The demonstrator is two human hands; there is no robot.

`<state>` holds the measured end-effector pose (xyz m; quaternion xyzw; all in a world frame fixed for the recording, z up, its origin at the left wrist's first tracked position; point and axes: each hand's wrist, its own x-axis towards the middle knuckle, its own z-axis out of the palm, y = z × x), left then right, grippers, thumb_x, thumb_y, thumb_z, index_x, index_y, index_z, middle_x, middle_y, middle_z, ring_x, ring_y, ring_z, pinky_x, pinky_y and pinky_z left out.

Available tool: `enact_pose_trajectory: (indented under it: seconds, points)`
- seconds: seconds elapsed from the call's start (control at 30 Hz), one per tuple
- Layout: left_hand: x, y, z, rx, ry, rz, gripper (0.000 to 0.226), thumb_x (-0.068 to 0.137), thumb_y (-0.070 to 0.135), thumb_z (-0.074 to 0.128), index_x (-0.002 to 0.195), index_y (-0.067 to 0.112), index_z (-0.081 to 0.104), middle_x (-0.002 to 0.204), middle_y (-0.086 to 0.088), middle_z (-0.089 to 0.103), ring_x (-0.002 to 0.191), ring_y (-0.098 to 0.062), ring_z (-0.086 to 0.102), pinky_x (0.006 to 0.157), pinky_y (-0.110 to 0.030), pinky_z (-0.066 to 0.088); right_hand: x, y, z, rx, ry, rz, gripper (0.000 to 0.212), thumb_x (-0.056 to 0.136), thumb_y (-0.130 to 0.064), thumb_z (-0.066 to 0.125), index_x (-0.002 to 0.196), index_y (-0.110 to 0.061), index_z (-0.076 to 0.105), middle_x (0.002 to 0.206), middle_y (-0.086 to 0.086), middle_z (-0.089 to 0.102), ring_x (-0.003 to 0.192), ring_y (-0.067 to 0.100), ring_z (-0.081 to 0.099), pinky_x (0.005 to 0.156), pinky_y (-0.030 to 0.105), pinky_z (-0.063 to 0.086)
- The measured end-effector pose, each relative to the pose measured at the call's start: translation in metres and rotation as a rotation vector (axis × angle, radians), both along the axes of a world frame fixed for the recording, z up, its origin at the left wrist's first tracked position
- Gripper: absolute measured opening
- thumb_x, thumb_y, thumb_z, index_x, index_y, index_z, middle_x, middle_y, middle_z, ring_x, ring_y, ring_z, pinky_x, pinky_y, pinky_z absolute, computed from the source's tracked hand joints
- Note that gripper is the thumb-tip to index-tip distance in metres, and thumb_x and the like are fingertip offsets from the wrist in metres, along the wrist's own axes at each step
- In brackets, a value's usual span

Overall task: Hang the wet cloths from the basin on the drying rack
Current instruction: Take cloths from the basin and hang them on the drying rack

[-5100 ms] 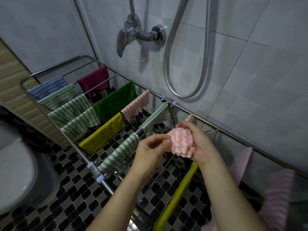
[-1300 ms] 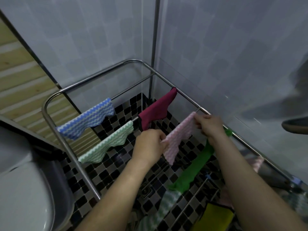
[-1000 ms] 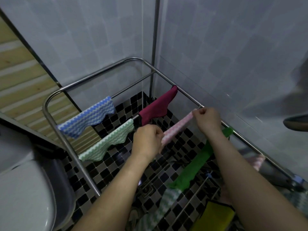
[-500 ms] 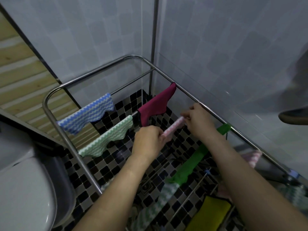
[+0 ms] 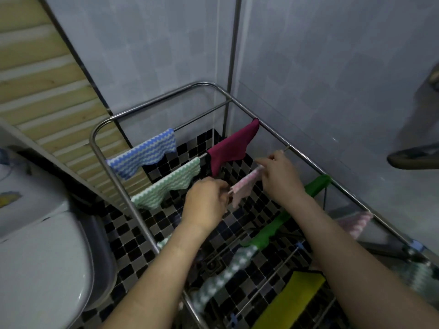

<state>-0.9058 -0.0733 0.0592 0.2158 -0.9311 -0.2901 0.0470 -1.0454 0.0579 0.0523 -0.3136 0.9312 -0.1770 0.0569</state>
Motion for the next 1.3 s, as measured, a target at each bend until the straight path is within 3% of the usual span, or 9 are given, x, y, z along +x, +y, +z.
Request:
enact_pose_trajectory:
  seconds: [0.1,0.3,0.47,0.63,0.73,0.9,1.0,1.17,1.3]
  points:
    - [0.035,-0.001,0.007,-0.017,0.018,0.071,0.023,0.093,0.019,0.060,0.114,0.019,0.069,0.113,-0.003,0.066,0.107,-0.023,0.059,0.086,-0.033,0.049,0.026,-0.002,0.011,-0.105,-0.089,0.031,0.032,0.095,-0.014,0.053,0.126,-0.013,0.062,0.125,0.009,0.055,0.105,0.021,0.057,0.088,0.030,0.047]
    - [0.104,0.000,0.010,0.007,-0.025,0.158,0.018,0.093,0.019,0.059,0.106,0.023,0.071,0.097,0.005,0.064,0.085,-0.013,0.062,0.071,-0.023,0.045,0.074,0.002,0.023,-0.378,-0.458,-0.123,0.022,0.095,-0.024,0.057,0.112,-0.018,0.071,0.102,-0.003,0.069,0.084,0.009,0.061,0.066,0.019,0.047]
    - [0.165,0.003,0.016,0.207,0.078,0.331,0.017,0.096,0.024,0.057,0.105,0.023,0.072,0.088,0.014,0.069,0.074,0.003,0.059,0.064,-0.006,0.041,0.130,-0.002,0.038,-0.678,-1.002,-0.227,0.015,0.095,-0.017,0.059,0.097,-0.010,0.073,0.077,0.002,0.069,0.069,0.012,0.063,0.061,0.023,0.051]
    - [0.231,-0.003,0.019,0.239,0.135,0.490,0.014,0.097,0.027,0.054,0.093,0.031,0.066,0.079,0.008,0.069,0.074,-0.006,0.062,0.066,-0.019,0.048,0.187,-0.023,0.053,-0.579,-1.037,-0.049,0.017,0.096,-0.015,0.055,0.092,-0.009,0.071,0.070,0.003,0.065,0.059,0.010,0.058,0.054,0.021,0.045]
    - [0.280,-0.007,0.023,0.227,0.176,0.591,0.018,0.098,0.020,0.052,0.091,0.031,0.064,0.081,0.014,0.066,0.076,-0.001,0.060,0.062,-0.005,0.040,0.228,-0.046,0.062,-0.503,-1.043,0.087,0.021,0.097,-0.017,0.052,0.091,-0.010,0.071,0.069,0.003,0.063,0.054,0.010,0.053,0.048,0.020,0.040]
    - [0.395,-0.004,0.029,0.222,0.228,0.832,0.041,0.089,-0.008,0.045,0.085,0.027,0.065,0.080,0.013,0.060,0.078,-0.001,0.056,0.067,-0.001,0.037,0.332,-0.098,0.070,-0.426,-1.165,0.295,0.025,0.098,-0.014,0.048,0.087,-0.013,0.071,0.061,0.002,0.055,0.042,0.009,0.033,0.038,0.019,0.022]
    - [0.471,0.006,0.035,0.206,0.253,1.016,0.041,0.087,-0.009,0.046,0.082,0.026,0.066,0.088,0.010,0.064,0.082,0.001,0.058,0.069,-0.001,0.037,0.410,-0.121,0.072,-0.368,-1.262,0.417,0.023,0.098,-0.012,0.047,0.091,-0.009,0.068,0.062,0.004,0.052,0.041,0.008,0.029,0.037,0.018,0.016]
    - [0.604,0.040,0.034,0.207,0.220,1.267,0.031,0.092,0.003,0.048,0.088,0.026,0.069,0.090,0.014,0.065,0.082,0.003,0.058,0.065,-0.003,0.038,0.555,-0.129,0.072,-0.193,-1.479,0.574,0.020,0.099,-0.014,0.049,0.102,-0.009,0.068,0.076,0.006,0.063,0.053,0.010,0.052,0.042,0.016,0.039]
    - [0.692,0.069,0.020,0.278,0.208,1.424,0.032,0.092,0.006,0.045,0.091,0.030,0.066,0.096,0.010,0.067,0.089,-0.007,0.062,0.075,-0.018,0.045,0.653,-0.123,0.057,-0.033,-1.567,0.619,0.020,0.099,-0.020,0.051,0.111,-0.012,0.066,0.090,0.006,0.070,0.074,0.014,0.064,0.057,0.020,0.053]
